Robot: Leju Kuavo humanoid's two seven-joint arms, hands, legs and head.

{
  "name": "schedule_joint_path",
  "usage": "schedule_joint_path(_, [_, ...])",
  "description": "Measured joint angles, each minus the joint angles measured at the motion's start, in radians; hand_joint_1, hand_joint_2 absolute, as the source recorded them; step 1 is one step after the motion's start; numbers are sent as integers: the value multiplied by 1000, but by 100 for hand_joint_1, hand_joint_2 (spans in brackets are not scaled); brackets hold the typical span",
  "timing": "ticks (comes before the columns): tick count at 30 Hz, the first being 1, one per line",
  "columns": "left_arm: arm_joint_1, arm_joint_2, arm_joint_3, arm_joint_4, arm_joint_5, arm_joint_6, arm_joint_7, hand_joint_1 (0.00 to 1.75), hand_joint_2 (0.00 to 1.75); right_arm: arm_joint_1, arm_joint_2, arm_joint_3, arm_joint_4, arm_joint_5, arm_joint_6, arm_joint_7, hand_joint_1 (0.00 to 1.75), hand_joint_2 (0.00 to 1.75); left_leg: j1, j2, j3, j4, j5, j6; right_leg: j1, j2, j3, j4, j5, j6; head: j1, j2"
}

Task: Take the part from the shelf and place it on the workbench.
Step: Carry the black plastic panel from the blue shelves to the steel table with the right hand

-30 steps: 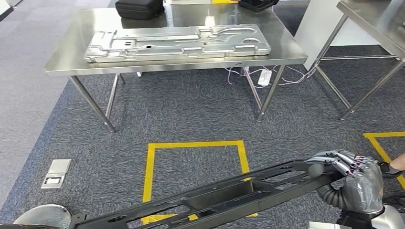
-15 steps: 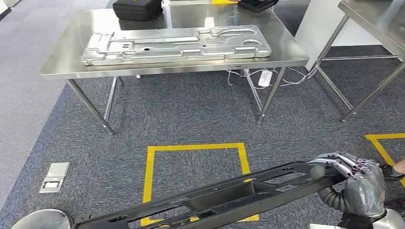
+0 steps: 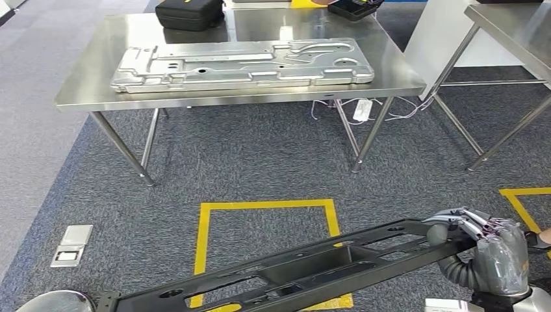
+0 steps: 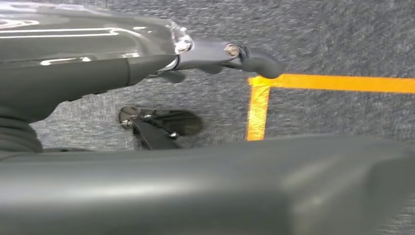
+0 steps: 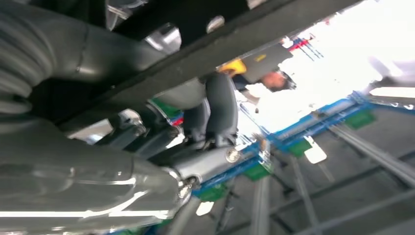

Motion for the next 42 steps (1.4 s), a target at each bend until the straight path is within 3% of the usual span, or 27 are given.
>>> schedule_joint_path(2, [0, 0, 0, 0, 0, 0, 0, 0, 175, 6, 0, -2, -5, 0, 2, 2, 175, 175, 1, 0, 3, 0, -6, -7, -2, 1, 2, -5, -4, -13, 0, 0])
schedule_joint_path(4, [-1, 0, 0, 0, 0, 0, 1, 0, 175, 10, 0, -3, -11, 0, 3, 4, 175, 175, 3, 0, -15, 46, -35, -19, -7, -1, 9, -9, -8, -24, -1, 0])
schedule_joint_path(7, [5, -1, 0, 0, -1, -1, 3, 0, 175, 14, 0, -3, -17, 2, 7, 6, 175, 175, 8, 0, -120, 237, -108, -30, -8, -3, 17, -9, -18, -34, -1, 0])
schedule_joint_path(8, [7, -1, 0, 0, -1, -1, 3, 0, 175, 16, 0, -3, -17, 3, 9, 6, 175, 175, 8, 0, -149, 280, -112, -30, -7, -3, 21, -9, -21, -35, -1, 0])
schedule_joint_path(9, [9, -1, 0, 0, -2, -1, 4, 0, 175, 17, 1, -3, -18, 4, 11, 6, 175, 175, 8, 0, -162, 286, -95, -29, -7, -2, 27, -9, -26, -34, -1, 0])
schedule_joint_path(10, [10, -1, 0, 0, -2, -2, 4, 0, 175, 18, 1, -3, -18, 5, 12, 6, 175, 175, 7, 0, -156, 253, -58, -25, -6, -1, 36, -9, -31, -34, -1, 0])
schedule_joint_path(12, [11, 0, 0, 0, -2, -2, 5, 0, 175, 20, 2, -3, -21, 7, 13, 6, 175, 175, 3, 0, -114, 130, 28, -10, -4, 0, 54, -10, -43, -31, -1, 0])
schedule_joint_path(13, [10, 0, -1, 0, -3, -2, 5, 0, 175, 20, 2, -3, -22, 8, 13, 7, 175, 175, 0, 0, -95, 79, 53, -3, -4, 1, 59, -11, -48, -27, -1, 0])
schedule_joint_path(16, [10, 0, -2, 0, -3, -3, 7, 0, 175, 21, 3, -3, -26, 8, 13, 7, 175, 175, -8, 0, -77, 30, 48, 11, -5, 2, 58, -15, -52, -12, -1, 0])
schedule_joint_path(19, [11, 0, -2, 0, -3, -6, 7, 0, 175, 23, 4, -5, -32, 10, 12, 7, 175, 175, 2, 1, -57, 0, 47, 18, -4, 0, 54, 10, -75, 0, 0, 0])
schedule_joint_path(20, [11, 0, -2, 0, -3, -6, 8, 0, 175, 25, 4, -6, -34, 11, 12, 7, 175, 175, 4, 1, -49, -7, 47, 21, -4, -1, 35, 52, -97, 2, 0, 0])
schedule_joint_path(22, [12, -1, -3, 0, -3, -7, 9, 0, 175, 31, 5, -8, -35, 11, 11, 7, 175, 175, 4, 1, -39, -10, 41, 25, -4, 0, -38, 179, -145, 6, 0, 0])
schedule_joint_path(23, [14, -2, -3, 0, -3, -8, 9, 0, 175, 34, 6, -9, -35, 11, 11, 7, 175, 175, 4, 2, -35, -10, 37, 26, -4, 0, -72, 229, -154, 9, 0, 0])
schedule_joint_path(24, [15, -2, -3, 0, -3, -8, 10, 0, 175, 37, 6, -10, -35, 12, 11, 7, 175, 175, 5, 2, -30, -10, 32, 25, -5, -1, -91, 248, -143, 12, 0, 0])
schedule_joint_path(25, [17, -2, -3, 0, -4, -8, 10, 0, 175, 39, 6, -11, -35, 12, 11, 7, 175, 175, 5, 1, -22, -9, 26, 22, -6, -1, -91, 226, -111, 15, 0, 0])
schedule_joint_path(27, [19, -2, -4, 0, -5, -8, 10, 0, 175, 40, 9, -11, -35, 12, 11, 7, 175, 175, 6, 1, -3, -9, 12, 13, -8, -2, -47, 104, -27, 17, 0, 0])
schedule_joint_path(29, [18, -2, -4, 0, -7, -8, 10, 0, 175, 37, 13, -10, -33, 13, 11, 5, 175, 175, 3, 0, 5, -6, 0, 3, -7, -1, -11, 12, 8, 11, 0, 0])
schedule_joint_path(32, [16, -2, -6, 0, -12, -8, 11, 0, 175, 33, 23, -8, -33, 17, 11, 0, 175, 175, 1, 0, 7, -8, -7, -8, -5, 1, -6, -2, 0, -8, 0, 0])
schedule_joint_path(34, [14, -1, -8, 0, -14, -8, 11, 0, 175, 30, 28, -8, -33, 18, 11, -3, 175, 175, 2, 0, 0, 18, -26, -17, -8, 0, 0, -5, -5, -19, 0, 0])
schedule_joint_path(35, [14, -1, -9, 0, -14, -8, 11, 0, 175, 30, 31, -7, -33, 17, 11, -4, 175, 175, 4, 0, -20, 62, -50, -23, -10, -2, 3, -6, -8, -25, 0, 0])
schedule_joint_path(38, [17, -1, -10, 0, -14, -8, 11, 0, 175, 29, 36, -7, -33, 13, 11, -5, 175, 175, 6, 0, -130, 257, -119, -31, -9, -5, 11, -6, -17, -33, 0, 0])
schedule_joint_path(39, [19, -1, -10, 0, -14, -8, 11, 0, 175, 30, 38, -8, -33, 12, 10, -5, 175, 175, 6, 0, -153, 285, -114, -30, -8, -4, 16, -6, -21, -34, 0, 0])
schedule_joint_path(40, [20, -1, -10, 0, -13, -8, 12, 0, 175, 30, 39, -8, -33, 12, 8, -5, 175, 175, 6, 0, -157, 273, -87, -27, -8, -2, 23, -5, -26, -33, 0, 0])
schedule_joint_path(42, [21, 0, -10, 0, -14, -8, 12, 0, 175, 31, 42, -10, -33, 16, -1, -8, 175, 175, 1, -1, -120, 161, 2, -12, -6, -1, 42, -6, -38, -32, 0, 0])
